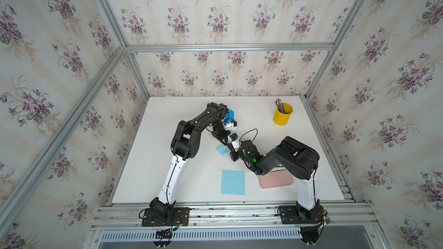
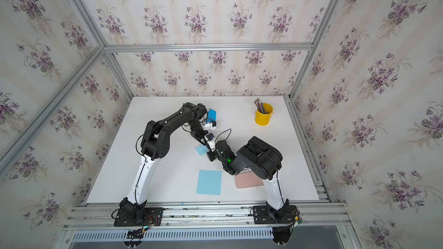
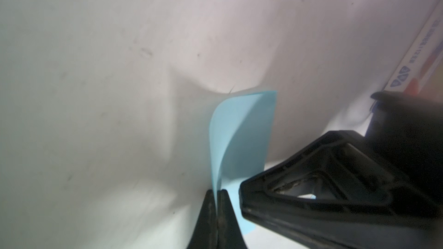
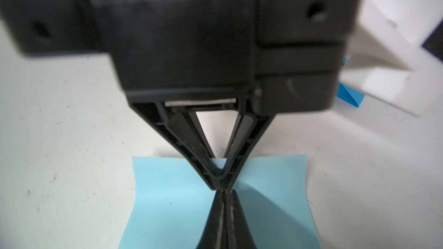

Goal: Fold the square paper along the opposite sides
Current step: Smooth out the paper at the center of the board.

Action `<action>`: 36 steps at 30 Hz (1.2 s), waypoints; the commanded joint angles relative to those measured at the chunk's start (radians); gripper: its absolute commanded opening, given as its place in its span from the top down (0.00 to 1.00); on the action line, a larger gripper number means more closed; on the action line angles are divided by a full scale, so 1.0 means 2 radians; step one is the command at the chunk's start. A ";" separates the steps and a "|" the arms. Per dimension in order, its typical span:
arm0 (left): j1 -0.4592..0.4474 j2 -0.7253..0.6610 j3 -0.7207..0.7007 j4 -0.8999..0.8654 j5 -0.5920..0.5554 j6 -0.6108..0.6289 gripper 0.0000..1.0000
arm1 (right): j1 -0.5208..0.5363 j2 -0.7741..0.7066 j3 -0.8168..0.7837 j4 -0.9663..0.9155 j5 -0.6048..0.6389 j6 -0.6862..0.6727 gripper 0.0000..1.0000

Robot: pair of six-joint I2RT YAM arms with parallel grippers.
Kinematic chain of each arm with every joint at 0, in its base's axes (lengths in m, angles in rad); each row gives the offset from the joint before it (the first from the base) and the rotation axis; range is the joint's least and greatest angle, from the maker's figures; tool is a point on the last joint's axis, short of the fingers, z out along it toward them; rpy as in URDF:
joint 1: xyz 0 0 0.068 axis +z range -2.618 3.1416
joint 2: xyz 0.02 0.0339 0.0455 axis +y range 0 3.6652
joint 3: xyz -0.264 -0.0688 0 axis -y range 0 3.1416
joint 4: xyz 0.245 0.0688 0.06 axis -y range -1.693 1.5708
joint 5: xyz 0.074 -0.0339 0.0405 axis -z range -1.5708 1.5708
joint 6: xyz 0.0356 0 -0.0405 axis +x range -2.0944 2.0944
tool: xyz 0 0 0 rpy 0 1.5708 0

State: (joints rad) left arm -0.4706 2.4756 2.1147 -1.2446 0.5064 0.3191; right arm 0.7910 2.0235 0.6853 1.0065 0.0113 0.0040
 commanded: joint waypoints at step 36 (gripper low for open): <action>0.002 0.010 0.008 0.001 -0.071 -0.011 1.00 | 0.013 -0.044 -0.031 0.013 0.051 -0.045 0.97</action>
State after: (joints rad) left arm -0.4683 2.4828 2.1315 -1.2518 0.4324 0.3054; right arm 0.8177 1.9308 0.5999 0.9695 0.1154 -0.0387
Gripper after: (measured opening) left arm 0.059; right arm 0.067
